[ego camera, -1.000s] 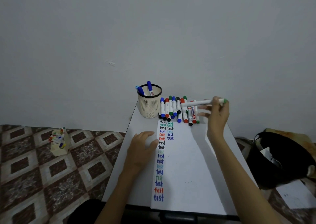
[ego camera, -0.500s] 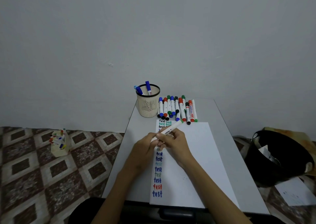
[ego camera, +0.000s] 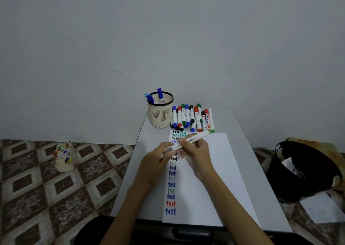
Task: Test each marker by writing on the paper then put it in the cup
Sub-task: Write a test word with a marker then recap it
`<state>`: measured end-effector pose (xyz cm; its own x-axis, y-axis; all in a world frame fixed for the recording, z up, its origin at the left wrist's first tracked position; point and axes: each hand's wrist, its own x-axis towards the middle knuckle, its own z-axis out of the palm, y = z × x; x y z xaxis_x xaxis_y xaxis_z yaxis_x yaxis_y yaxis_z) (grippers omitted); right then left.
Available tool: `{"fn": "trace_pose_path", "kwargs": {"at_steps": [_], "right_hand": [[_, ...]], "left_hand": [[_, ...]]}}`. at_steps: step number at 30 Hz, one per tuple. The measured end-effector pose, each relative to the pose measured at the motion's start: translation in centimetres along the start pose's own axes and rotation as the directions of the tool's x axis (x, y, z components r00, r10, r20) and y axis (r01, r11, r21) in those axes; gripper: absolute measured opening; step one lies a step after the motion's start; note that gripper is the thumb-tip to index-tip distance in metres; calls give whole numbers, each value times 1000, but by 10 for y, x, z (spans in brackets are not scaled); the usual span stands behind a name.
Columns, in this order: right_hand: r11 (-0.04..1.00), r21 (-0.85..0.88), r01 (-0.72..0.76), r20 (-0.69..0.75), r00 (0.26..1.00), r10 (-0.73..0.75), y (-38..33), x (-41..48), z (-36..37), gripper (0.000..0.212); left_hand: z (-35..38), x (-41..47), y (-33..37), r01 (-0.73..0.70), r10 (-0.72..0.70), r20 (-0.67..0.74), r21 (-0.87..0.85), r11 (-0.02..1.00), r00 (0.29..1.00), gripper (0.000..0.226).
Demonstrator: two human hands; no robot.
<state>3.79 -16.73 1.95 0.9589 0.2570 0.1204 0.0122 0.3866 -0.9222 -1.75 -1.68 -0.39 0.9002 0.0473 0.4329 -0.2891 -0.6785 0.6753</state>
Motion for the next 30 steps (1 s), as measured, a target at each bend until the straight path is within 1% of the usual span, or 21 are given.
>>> {"fn": "trace_pose_path", "kwargs": {"at_steps": [1, 2, 3, 4, 6, 8, 10, 15, 18, 22, 26, 30], "right_hand": [[997, 68, 20, -50, 999, -17, -4, 1, -3, 6], [991, 129, 40, -105, 994, -26, -6, 3, -8, 10], [983, 176, 43, -146, 989, -17, -8, 5, -12, 12], [979, 198, 40, -174, 985, -5, -8, 7, -16, 10], [978, 205, 23, -175, 985, 14, -6, 8, -20, 6], [990, 143, 1, -131, 991, 18, -3, 8, -20, 9], [999, 35, -16, -86, 996, 19, -1, 10, -17, 15], [969, -246, -20, -167, 986, -22, 2, 25, -8, 31], [919, -395, -21, -157, 987, -45, 4, 29, -4, 35], [899, -437, -30, -161, 986, -45, 9, 33, -10, 33], [896, -444, -18, -112, 993, -36, 12, 33, -12, 33], [880, -474, -19, -109, 993, -37, 13, 34, -11, 33]], "left_hand": [[0, 1, -1, 25, -25, -33, 2, 1000, 999, 46], [1, 2, -5, 23, -21, -73, 25, 999, 997, 45], [2, 3, -9, -3, 9, -97, 71, 997, 995, 40], [4, 4, -13, -33, 45, -93, 130, 991, 995, 33], [6, 5, -19, -82, 97, -55, 224, 971, 994, 26], [7, 5, -21, -99, 113, -43, 245, 964, 993, 22], [6, 5, -22, -101, 116, -50, 246, 964, 992, 20], [6, 5, -23, -98, 112, -49, 231, 968, 993, 20], [5, 6, -22, -107, 120, -44, 222, 969, 992, 25], [6, 6, -22, -94, 107, -48, 216, 972, 993, 20], [6, 7, -23, -90, 100, -38, 221, 971, 994, 24], [7, 7, -24, -78, 88, -39, 218, 973, 995, 23]]}}
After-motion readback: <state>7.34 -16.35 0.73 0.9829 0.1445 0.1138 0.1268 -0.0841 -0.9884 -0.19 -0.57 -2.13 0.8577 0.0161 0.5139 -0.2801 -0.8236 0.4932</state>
